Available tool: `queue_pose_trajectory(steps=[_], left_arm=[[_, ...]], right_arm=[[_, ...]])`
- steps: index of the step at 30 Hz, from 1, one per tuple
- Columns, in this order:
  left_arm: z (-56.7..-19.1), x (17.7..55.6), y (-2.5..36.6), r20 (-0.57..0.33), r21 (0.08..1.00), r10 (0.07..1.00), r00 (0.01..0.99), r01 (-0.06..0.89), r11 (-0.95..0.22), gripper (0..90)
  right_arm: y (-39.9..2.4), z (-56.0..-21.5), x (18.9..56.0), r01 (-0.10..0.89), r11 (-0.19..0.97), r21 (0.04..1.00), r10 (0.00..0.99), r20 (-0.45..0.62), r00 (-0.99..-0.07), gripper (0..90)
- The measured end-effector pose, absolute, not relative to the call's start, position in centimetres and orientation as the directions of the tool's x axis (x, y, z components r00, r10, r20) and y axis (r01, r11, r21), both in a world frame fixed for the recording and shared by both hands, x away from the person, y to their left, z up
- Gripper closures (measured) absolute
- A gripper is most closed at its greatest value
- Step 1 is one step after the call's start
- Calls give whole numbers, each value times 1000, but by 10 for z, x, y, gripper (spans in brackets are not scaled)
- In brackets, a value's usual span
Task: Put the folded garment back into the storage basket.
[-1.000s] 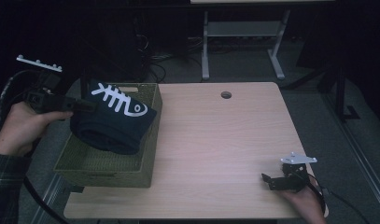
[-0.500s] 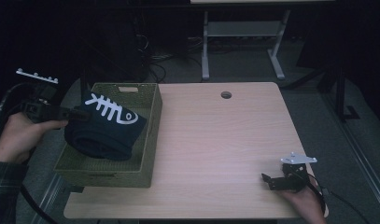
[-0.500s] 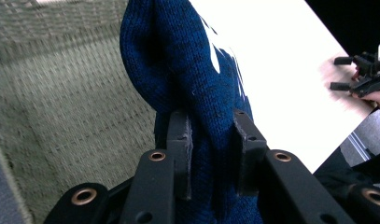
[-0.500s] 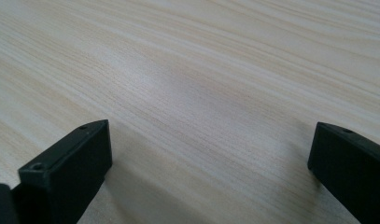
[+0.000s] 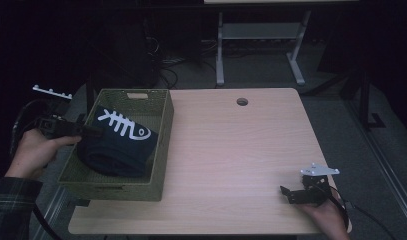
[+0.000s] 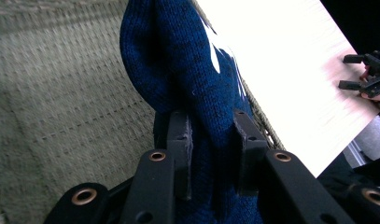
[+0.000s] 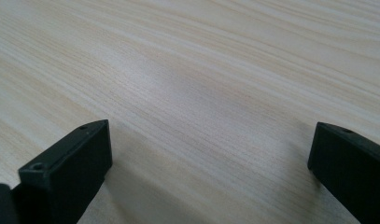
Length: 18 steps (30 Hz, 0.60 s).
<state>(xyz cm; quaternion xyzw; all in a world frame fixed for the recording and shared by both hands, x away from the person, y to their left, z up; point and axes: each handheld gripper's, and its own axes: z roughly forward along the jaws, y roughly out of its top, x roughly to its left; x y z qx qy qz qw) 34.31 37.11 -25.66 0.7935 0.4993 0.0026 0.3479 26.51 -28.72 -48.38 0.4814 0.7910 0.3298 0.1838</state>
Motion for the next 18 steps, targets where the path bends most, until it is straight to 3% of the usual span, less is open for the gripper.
queue_pose_trajectory(steps=[10, 18], left_arm=[[-290, 351, 374, -387, 520, 793, 470, 822, -234, 728], [-317, 359, 377, -344, 487, 829, 441, 839, -245, 727]], right_arm=[[-287, -484, 265, 640, 321, 698, 882, 25, -470, 0], [-287, -484, 265, 640, 321, 698, 882, 25, -470, 0]])
